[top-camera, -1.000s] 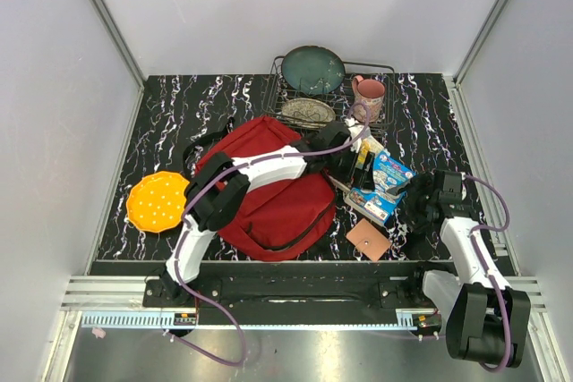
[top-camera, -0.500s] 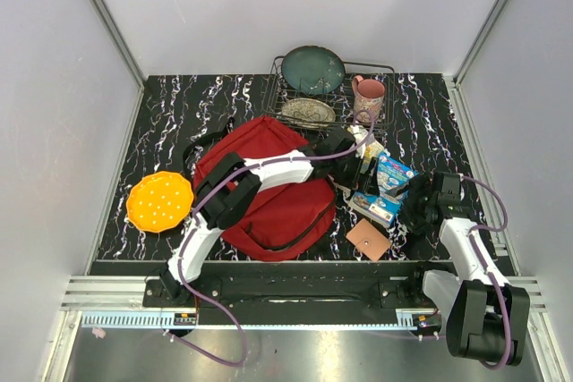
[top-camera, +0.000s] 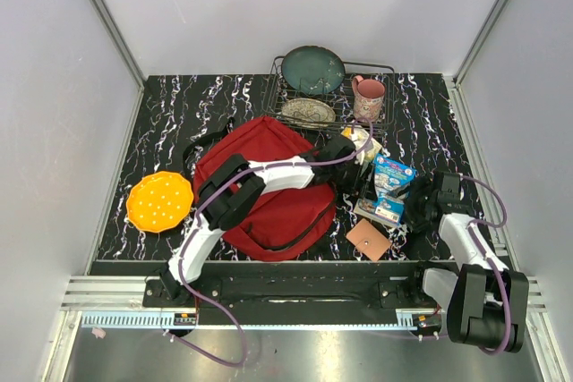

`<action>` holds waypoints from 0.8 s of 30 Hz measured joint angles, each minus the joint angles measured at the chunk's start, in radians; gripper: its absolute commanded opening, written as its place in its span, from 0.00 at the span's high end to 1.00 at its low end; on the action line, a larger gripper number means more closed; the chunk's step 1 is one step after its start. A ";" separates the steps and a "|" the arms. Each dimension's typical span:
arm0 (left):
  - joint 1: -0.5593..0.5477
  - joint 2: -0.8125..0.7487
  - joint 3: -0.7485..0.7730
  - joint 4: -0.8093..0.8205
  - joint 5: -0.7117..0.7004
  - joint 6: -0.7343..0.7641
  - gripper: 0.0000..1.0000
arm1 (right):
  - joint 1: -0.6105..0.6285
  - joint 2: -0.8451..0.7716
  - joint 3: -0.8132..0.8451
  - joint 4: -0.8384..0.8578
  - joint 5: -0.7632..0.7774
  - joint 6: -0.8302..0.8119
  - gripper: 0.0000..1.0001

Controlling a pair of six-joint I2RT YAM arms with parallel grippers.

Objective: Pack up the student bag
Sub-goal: Pick up the book from the center of the board.

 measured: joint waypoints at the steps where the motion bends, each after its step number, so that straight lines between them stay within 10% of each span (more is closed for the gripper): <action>1: 0.004 0.000 -0.005 0.005 -0.001 -0.005 0.39 | -0.001 0.005 -0.001 0.008 0.000 -0.003 0.20; 5: 0.023 0.008 -0.013 0.013 -0.001 -0.033 0.59 | -0.006 0.011 -0.010 0.029 0.000 -0.013 0.30; 19: 0.033 0.005 -0.025 0.096 0.051 -0.136 0.56 | -0.010 -0.087 -0.082 0.063 0.004 -0.013 0.33; 24: 0.033 0.001 -0.026 0.136 0.071 -0.171 0.80 | -0.010 -0.085 -0.082 0.064 0.003 -0.013 0.33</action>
